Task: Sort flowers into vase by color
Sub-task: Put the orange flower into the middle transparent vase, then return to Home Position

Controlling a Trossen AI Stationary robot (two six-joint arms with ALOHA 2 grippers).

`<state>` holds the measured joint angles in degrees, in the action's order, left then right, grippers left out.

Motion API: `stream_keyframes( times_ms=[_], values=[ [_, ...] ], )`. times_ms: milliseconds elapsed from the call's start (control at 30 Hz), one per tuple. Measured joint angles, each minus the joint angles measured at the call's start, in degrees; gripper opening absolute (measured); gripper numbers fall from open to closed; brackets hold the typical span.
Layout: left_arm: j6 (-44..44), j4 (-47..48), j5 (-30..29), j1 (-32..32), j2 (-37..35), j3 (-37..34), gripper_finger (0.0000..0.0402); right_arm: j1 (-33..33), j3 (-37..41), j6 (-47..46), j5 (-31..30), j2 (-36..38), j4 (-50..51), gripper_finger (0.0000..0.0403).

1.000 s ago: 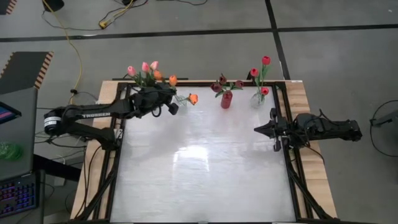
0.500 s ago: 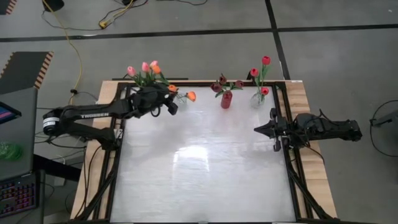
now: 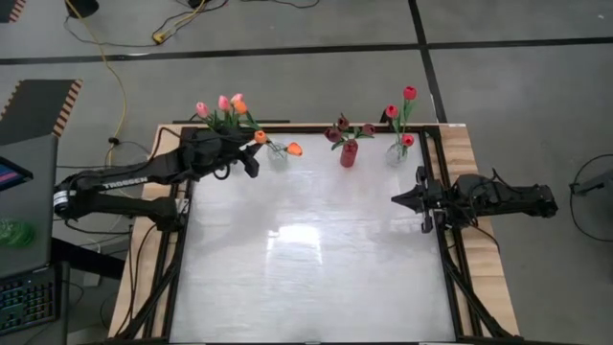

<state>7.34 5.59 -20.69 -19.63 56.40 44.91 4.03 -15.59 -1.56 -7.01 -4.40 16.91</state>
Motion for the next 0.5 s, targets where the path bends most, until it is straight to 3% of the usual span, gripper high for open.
stream_keyframes(
  times_ms=[267, 500],
  values=[
    [-2.14, 5.46, 0.0, 0.81, -6.66, 0.0, 0.0113, 0.0, 0.0, 0.02, -0.04, 0.0, -2.25, 0.0025],
    [-3.17, 10.87, 0.0, 2.42, -13.39, 0.04, 0.0059, 0.0, -1.03, 0.02, -0.07, -0.02, -2.38, 0.0028]
  ],
)
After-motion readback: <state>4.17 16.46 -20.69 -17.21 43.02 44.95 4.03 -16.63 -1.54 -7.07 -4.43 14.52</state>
